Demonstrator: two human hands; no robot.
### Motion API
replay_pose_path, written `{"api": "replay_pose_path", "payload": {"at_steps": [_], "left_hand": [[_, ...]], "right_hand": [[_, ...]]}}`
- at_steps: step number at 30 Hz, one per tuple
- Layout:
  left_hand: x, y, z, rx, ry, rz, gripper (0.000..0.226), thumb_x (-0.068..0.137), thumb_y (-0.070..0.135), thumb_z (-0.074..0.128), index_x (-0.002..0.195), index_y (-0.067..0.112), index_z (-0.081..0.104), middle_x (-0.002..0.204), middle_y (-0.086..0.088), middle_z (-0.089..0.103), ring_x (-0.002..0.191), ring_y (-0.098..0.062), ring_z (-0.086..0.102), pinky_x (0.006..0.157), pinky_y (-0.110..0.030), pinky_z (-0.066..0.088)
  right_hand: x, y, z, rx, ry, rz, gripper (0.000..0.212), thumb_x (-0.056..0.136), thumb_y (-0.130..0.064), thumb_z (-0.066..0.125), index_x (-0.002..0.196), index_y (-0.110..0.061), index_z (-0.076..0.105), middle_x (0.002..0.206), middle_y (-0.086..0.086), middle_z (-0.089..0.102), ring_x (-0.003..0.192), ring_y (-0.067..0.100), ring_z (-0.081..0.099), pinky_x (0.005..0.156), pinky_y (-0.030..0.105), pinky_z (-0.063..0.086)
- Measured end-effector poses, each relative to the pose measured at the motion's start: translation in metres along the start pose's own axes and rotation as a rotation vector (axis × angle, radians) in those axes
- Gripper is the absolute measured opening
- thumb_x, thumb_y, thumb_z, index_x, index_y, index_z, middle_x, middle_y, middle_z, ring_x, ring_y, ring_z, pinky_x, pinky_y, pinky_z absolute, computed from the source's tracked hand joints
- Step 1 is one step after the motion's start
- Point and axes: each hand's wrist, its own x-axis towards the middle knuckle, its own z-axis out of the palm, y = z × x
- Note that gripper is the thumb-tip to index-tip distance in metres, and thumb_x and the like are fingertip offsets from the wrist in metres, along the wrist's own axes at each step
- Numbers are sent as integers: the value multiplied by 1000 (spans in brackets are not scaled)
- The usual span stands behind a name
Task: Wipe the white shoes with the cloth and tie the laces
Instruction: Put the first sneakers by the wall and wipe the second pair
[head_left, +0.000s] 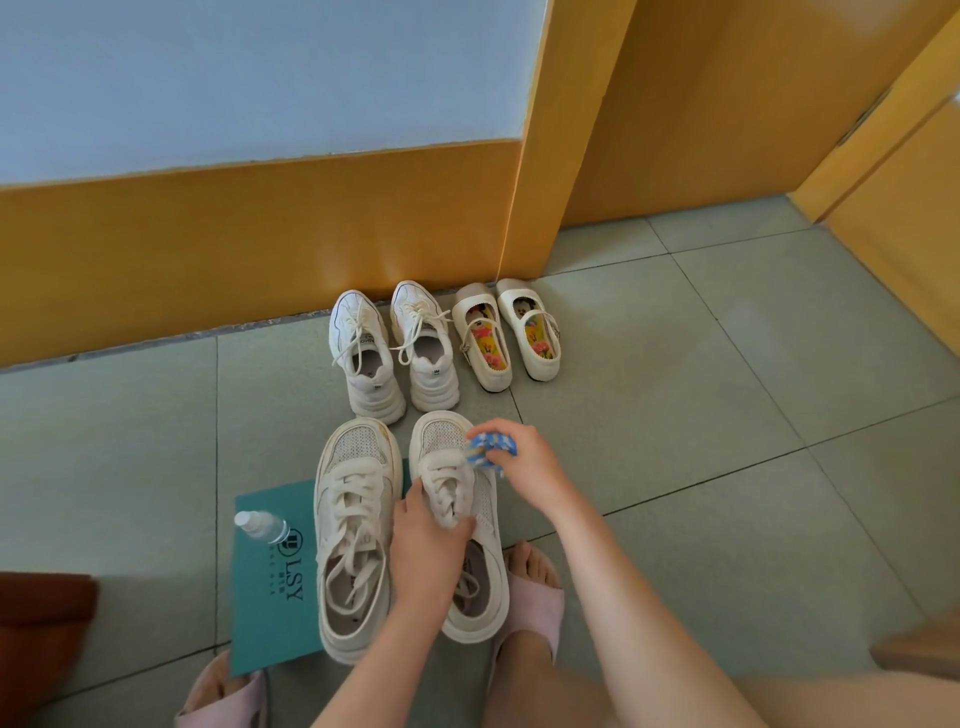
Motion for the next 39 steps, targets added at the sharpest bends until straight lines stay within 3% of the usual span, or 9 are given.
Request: {"api": "replay_pose_path", "payload": {"at_steps": [2,5,8,11,15,20,30,34,39], "left_hand": [[0,-1,0,-3,-2,7,73,74,25,74,137,13,40,130,-11,50,121,-29,47,96,-34,38],[1,-1,0,4,-5,17,75,75,24,74,139,11,38,135,-12,47,125,-28,44,99,-35,36],[2,-3,-1,1,-10,17,77,75,25,74,141,11,36,137,-11,46,126,-28,44,101,-37,36],[3,-4,0,-11,-13,22,76,75,24,74,140,10,38,136,-12,47,125,-29,44,101,-39,38],[2,-4,0,3,-2,26,75,75,24,74,139,9,38,136,-13,47,125,-30,44,101,-39,37],[2,-4,0,7,0,44,71,75,23,74,136,8,41,131,-13,51,123,-29,46,98,-38,38],[0,-1,-2,-6,4,18,74,75,24,75,138,6,39,134,-14,49,124,-29,45,101,-38,36],[-4,3,-4,12,2,4,74,76,24,74,139,7,38,135,-14,47,124,-30,45,100,-39,37],[-7,7,-8,30,-31,-13,76,77,26,73,140,7,35,136,-15,44,124,-31,44,100,-39,37]], "right_hand": [[-8,11,-2,94,61,30,35,90,5,49,102,-24,64,107,-4,63,91,0,57,69,5,43],[-26,32,7,469,295,130,34,88,9,51,103,-19,64,105,6,66,90,13,63,68,11,48],[-46,51,23,830,527,247,33,89,9,50,114,-10,61,114,13,65,101,24,63,81,24,51],[-72,58,45,966,628,288,33,90,10,50,106,-15,62,116,17,63,97,24,63,82,24,51],[-100,56,79,865,604,259,32,89,4,56,111,-18,65,119,15,62,103,23,64,90,31,52],[-114,39,72,540,468,164,25,94,-10,54,116,-16,64,109,0,65,92,-7,60,75,1,43],[-143,45,76,461,459,154,33,86,9,58,113,-11,59,106,-17,52,89,-29,48,75,-4,36],[-157,50,90,517,471,235,37,83,10,62,107,-18,64,110,-10,60,95,-9,61,81,11,47],[-174,57,98,524,418,336,33,76,16,66,104,-2,66,89,12,67,64,1,65,56,11,48]]}}
